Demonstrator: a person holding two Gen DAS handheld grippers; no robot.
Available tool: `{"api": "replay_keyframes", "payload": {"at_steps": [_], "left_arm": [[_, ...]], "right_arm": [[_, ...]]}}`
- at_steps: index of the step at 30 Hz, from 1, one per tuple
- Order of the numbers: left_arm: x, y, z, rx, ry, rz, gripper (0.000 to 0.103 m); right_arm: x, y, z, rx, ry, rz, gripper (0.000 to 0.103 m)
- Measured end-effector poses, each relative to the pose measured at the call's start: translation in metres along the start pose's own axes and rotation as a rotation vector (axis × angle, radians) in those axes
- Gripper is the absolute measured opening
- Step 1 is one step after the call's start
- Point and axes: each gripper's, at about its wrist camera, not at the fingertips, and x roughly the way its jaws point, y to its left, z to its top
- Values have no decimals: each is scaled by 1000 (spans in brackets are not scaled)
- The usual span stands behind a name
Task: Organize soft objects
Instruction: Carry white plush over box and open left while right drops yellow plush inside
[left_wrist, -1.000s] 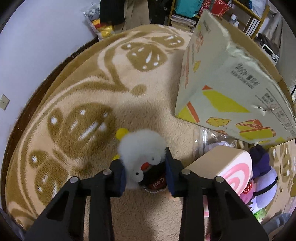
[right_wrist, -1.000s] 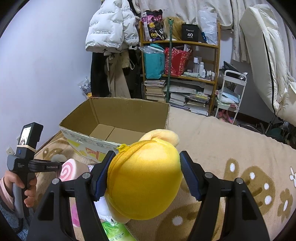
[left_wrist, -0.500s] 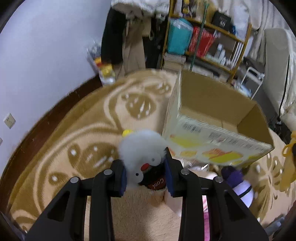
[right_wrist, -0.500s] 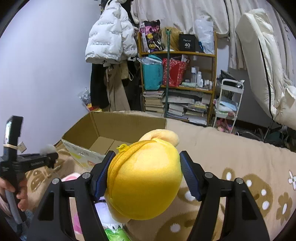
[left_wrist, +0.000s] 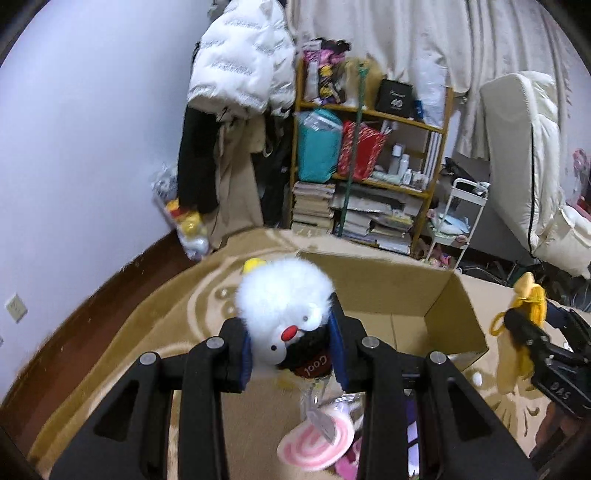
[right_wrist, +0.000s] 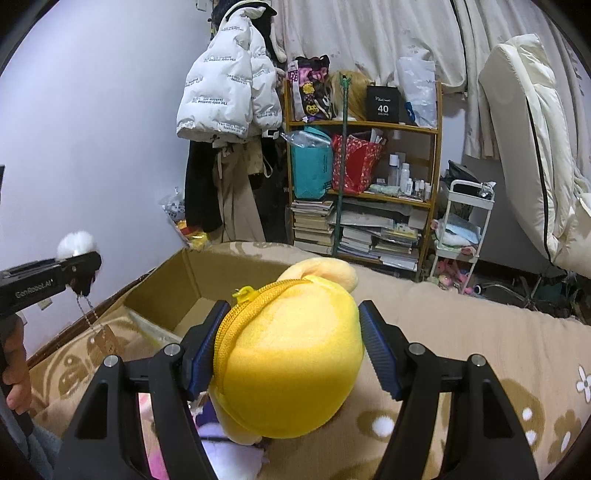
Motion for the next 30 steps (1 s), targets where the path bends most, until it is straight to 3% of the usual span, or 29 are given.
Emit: {"api": "replay_keyframes", "payload": {"at_steps": [11,19,24,26,30], "left_arm": [[30,-34,44,80,-40,-1,34],[79,-52,23,140,70,-2,35],[99,-52,4,170,127,22,45],[101,-51,-1,177,120,38,55],[103,-45,-2,159,128,30,67]], "right_arm": [[36,-12,26,33,-19,24,74],[67,-8,22,16,36,46,75],[79,-8,12,18,67,65,79],[81,-11,10,36,86,70,81],[79,-15,6,63,88,78,93]]}}
